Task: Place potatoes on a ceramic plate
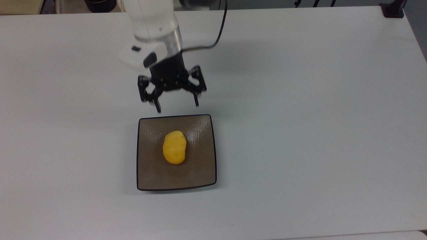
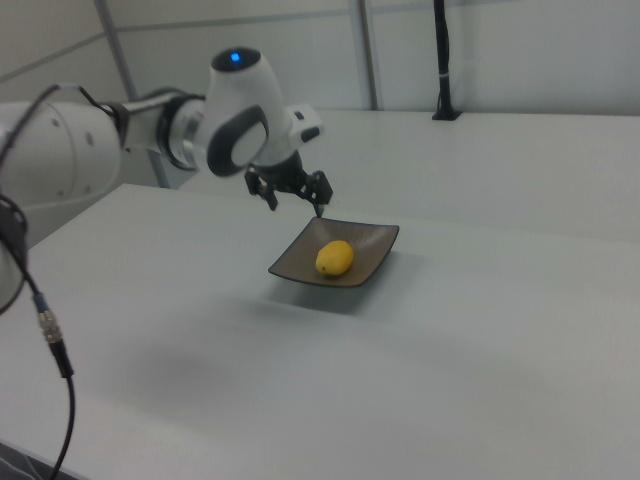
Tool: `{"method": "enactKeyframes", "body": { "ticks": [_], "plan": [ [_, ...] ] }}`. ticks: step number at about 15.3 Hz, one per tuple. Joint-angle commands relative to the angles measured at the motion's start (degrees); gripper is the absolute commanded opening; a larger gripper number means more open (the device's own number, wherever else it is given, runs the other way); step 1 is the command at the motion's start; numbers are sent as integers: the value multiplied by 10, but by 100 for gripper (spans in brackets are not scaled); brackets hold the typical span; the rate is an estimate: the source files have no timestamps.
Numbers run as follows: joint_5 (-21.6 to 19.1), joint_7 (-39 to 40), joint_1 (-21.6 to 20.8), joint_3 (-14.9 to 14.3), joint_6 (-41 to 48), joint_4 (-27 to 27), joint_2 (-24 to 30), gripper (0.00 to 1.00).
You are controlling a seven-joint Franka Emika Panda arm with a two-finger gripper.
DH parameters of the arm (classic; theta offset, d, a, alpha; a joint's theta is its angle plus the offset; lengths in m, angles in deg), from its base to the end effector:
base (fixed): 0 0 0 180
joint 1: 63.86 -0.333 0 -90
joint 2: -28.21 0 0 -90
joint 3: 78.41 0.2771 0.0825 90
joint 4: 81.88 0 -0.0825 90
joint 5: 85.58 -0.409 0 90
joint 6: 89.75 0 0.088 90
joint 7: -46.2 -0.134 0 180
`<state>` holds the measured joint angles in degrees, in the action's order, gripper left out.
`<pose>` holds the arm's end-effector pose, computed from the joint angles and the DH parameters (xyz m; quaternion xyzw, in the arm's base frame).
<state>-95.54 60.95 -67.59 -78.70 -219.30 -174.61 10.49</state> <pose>0.7005 0.0506 0.4091 -0.9770 -0.1127 -0.1718 0.0578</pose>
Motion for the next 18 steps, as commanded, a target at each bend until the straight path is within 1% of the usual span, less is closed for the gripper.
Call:
{"method": "enactKeyframes", "body": {
  "ticks": [1, 2, 3, 4, 7, 8, 9, 10, 11, 13, 14, 15, 17, 18],
  "plan": [
    [27, -32, 3, -4, 144, -16, 86, 100],
    [45, -93, 5, -4, 189, -15, 110, 100],
    [58, -129, 5, -4, 220, -15, 126, 100],
    [74, -170, 4, -4, 278, -13, 148, 100],
    [78, -205, 0, -4, 398, 1, 188, 100],
    [77, -236, -2, -2, 424, 1, 199, 100],
    [78, -285, -6, 2, 440, 1, 206, 100],
    [80, -330, -14, 6, 440, -1, 208, 100],
    [81, -347, -21, 8, 436, -3, 213, 100],
    [80, -331, -25, 9, 420, -15, 225, 100],
    [79, -316, -26, 9, 403, -33, 237, 100],
    [79, -288, -27, 10, 372, -54, 247, 100],
    [79, -237, -24, 11, 338, -58, 245, 100],
    [78, -199, -23, 10, 319, -58, 243, 100]
  ]
}}
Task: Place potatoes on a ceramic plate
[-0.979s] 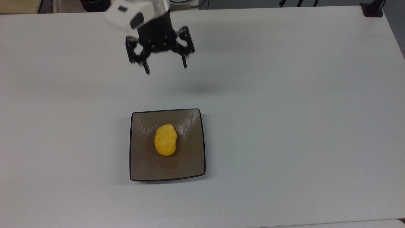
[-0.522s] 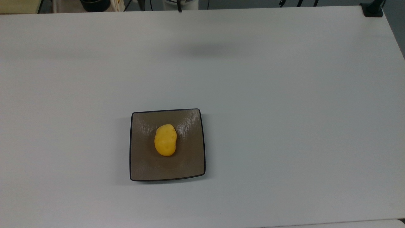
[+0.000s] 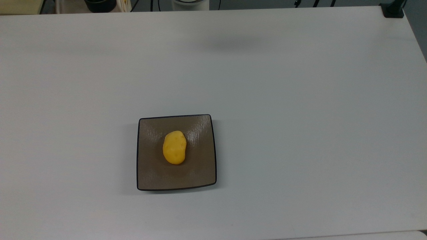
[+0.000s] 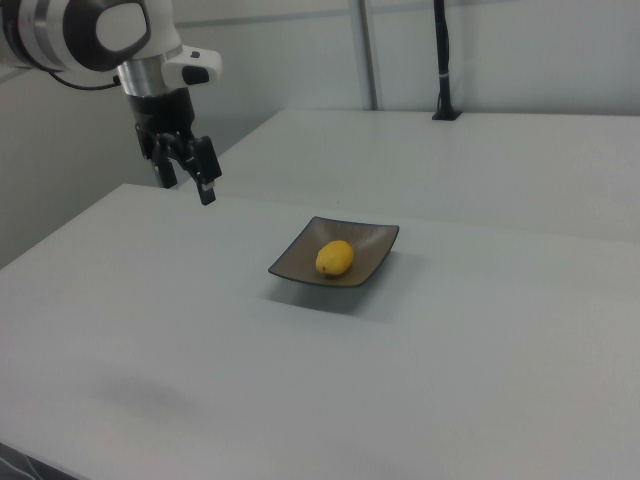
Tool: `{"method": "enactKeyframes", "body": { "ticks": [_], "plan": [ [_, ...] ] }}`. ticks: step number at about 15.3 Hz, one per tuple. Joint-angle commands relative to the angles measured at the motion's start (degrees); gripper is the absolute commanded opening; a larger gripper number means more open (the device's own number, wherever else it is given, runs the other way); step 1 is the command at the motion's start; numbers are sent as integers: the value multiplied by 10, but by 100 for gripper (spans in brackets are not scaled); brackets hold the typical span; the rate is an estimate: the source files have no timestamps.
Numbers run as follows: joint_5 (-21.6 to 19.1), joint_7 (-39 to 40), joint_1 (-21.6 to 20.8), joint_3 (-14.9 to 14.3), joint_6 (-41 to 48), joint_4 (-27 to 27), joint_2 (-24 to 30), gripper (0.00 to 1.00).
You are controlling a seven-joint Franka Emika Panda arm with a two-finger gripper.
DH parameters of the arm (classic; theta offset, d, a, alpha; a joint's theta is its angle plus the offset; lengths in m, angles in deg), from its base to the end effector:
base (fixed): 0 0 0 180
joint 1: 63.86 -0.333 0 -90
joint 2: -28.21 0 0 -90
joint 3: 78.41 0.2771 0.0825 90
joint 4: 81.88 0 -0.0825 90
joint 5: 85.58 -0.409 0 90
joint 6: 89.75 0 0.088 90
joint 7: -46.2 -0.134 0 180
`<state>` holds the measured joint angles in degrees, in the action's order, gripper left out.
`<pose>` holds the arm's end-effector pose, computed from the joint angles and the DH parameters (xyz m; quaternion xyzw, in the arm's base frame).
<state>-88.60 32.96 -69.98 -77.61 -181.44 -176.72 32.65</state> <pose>0.5564 0.0747 0.5635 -0.9981 0.0556 -0.0066 0.0274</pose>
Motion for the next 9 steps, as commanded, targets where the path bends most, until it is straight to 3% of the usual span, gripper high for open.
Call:
{"method": "enactKeyframes", "body": {
  "ticks": [1, 9],
  "plan": [
    [8, 115, 2, -2, -77, -37, 16, 100],
    [9, 142, -2, -6, -102, -33, -10, 100]
  ]
}}
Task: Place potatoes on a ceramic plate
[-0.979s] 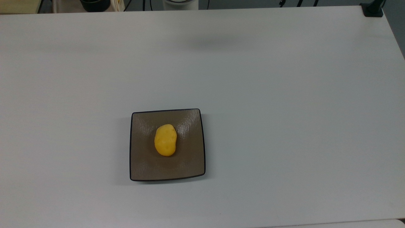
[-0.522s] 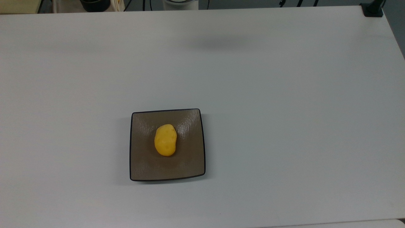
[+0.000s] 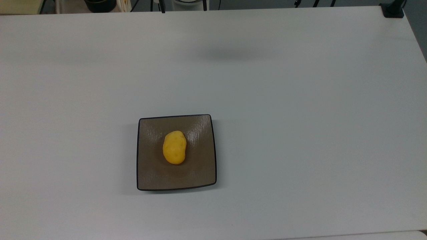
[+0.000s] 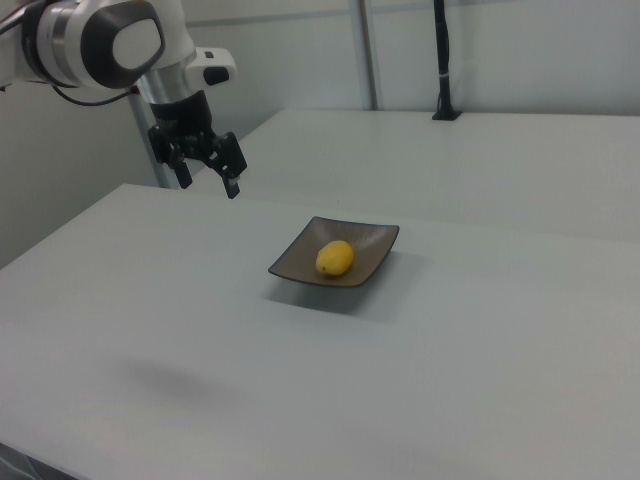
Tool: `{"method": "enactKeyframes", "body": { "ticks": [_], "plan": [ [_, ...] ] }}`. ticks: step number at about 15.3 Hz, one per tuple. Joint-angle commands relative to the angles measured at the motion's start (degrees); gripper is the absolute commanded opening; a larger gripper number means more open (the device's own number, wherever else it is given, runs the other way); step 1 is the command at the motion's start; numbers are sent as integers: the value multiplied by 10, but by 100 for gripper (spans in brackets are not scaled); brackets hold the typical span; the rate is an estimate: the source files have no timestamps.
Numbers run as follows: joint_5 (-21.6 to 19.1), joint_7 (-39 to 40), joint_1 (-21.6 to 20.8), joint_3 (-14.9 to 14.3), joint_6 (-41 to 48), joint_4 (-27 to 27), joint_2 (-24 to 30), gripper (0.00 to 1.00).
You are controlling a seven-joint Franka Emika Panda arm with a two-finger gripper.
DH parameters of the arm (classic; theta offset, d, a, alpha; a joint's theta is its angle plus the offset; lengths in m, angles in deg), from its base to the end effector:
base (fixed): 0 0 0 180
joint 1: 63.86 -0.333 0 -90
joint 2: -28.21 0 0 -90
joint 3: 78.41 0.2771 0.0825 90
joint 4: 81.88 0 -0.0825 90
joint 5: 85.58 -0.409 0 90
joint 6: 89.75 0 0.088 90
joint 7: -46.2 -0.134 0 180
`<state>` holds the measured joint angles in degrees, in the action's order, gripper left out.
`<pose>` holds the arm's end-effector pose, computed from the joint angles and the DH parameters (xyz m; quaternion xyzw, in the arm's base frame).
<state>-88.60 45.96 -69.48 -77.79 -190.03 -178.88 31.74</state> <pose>0.5777 0.0695 0.5498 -0.9967 -0.0491 -0.0578 0.0291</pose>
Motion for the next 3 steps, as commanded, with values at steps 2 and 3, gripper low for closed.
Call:
{"method": "enactKeyframes", "body": {
  "ticks": [2, 3],
  "plan": [
    [9, 11, -6, -4, -14, -11, -3, 100],
    [9, 9, -4, -2, -11, -11, -3, 100]
  ]
}}
